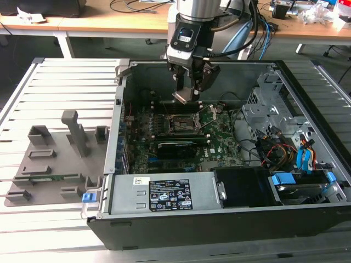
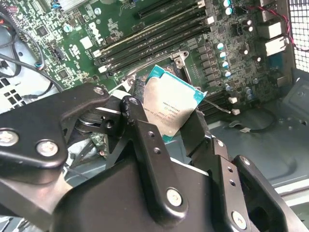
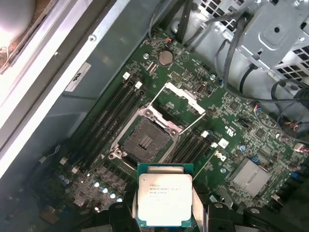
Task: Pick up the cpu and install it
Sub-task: 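Place the cpu into insertion slot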
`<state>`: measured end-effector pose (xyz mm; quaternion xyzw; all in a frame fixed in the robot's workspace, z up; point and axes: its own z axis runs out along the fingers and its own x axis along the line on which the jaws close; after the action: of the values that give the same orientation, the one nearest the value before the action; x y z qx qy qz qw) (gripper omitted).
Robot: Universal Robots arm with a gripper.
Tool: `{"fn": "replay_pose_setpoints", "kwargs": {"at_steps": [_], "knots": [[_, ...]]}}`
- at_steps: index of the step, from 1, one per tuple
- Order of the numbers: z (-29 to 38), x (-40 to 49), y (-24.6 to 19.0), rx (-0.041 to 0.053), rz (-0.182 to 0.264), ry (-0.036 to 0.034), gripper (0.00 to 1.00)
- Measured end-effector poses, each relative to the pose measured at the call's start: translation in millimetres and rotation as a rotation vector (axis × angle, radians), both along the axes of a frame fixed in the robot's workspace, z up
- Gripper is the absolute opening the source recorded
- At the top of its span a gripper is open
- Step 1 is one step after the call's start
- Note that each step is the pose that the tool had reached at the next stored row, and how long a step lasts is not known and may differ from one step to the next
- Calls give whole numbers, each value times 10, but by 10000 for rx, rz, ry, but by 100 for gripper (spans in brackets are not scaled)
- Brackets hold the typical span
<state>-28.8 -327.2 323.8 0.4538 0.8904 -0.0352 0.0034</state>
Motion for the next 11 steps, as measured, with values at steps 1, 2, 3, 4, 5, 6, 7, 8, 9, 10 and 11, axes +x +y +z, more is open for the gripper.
{"fn": "replay_pose_setpoints", "kwargs": {"at_steps": [1, 2, 3, 4, 5, 6, 7, 8, 9, 10, 11], "knots": [[0, 0, 0, 0, -118, 0, 54], [-1, 0, 0, 0, -264, 0, 54], [-1, 0, 0, 0, -402, 0, 54], [-2, 0, 0, -1, -520, 0, 54], [-2, 0, 0, 0, -644, 0, 54], [-2, 0, 0, -1, -746, 0, 54], [-3, 0, 0, 0, -930, 0, 54], [-4, 0, 0, 0, -1090, 0, 54], [-4, 0, 0, -1, -1170, 0, 54], [-4, 0, 0, 0, -1234, 0, 54], [-5, 0, 0, -1, -1339, 0, 54]]}}
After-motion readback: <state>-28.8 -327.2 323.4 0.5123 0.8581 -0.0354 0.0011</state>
